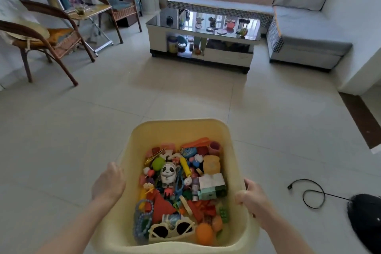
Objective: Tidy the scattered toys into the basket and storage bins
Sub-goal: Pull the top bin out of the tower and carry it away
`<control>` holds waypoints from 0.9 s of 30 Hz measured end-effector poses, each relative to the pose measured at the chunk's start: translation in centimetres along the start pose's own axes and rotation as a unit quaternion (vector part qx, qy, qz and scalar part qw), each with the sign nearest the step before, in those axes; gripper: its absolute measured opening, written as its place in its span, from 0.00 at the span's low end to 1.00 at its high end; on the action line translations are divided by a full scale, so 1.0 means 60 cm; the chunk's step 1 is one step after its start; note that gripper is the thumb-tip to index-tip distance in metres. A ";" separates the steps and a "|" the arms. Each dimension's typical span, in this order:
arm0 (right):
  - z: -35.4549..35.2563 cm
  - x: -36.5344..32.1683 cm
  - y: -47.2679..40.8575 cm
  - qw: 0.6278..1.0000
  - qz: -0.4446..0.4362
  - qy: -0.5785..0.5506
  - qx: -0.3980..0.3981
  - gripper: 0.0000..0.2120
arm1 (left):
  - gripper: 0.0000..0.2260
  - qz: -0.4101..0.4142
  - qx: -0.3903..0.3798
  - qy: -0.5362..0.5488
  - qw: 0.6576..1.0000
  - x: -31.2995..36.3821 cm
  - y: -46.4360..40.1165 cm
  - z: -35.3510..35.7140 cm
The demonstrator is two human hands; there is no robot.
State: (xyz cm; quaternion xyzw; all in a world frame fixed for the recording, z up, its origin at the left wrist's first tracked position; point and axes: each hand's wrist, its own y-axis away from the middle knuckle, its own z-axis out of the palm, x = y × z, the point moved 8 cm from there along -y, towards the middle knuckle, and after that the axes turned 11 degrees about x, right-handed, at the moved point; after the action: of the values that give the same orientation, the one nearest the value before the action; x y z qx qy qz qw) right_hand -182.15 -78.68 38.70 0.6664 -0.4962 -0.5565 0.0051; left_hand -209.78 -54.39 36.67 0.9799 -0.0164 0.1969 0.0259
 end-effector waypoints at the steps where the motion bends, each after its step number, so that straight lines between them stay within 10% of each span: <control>1: -0.005 -0.038 -0.051 1.000 -0.011 0.014 0.001 0.16 | 0.10 -0.001 0.009 -0.001 1.000 0.033 -0.039 0.003; 8: -0.024 -0.271 -0.311 0.973 -0.147 0.168 0.058 0.13 | 0.11 -0.014 0.043 0.014 0.999 0.197 -0.269 0.021; 27: -0.142 -0.732 -1.050 0.972 -0.101 0.167 0.132 0.09 | 0.10 0.070 0.045 0.017 0.996 0.803 -0.964 0.207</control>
State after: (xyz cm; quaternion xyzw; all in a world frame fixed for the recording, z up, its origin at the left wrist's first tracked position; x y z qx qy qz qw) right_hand -129.56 -22.06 39.09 0.7916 -0.4871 -0.3644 -0.0564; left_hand -158.12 1.60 41.33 0.9730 -0.0757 0.2159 -0.0321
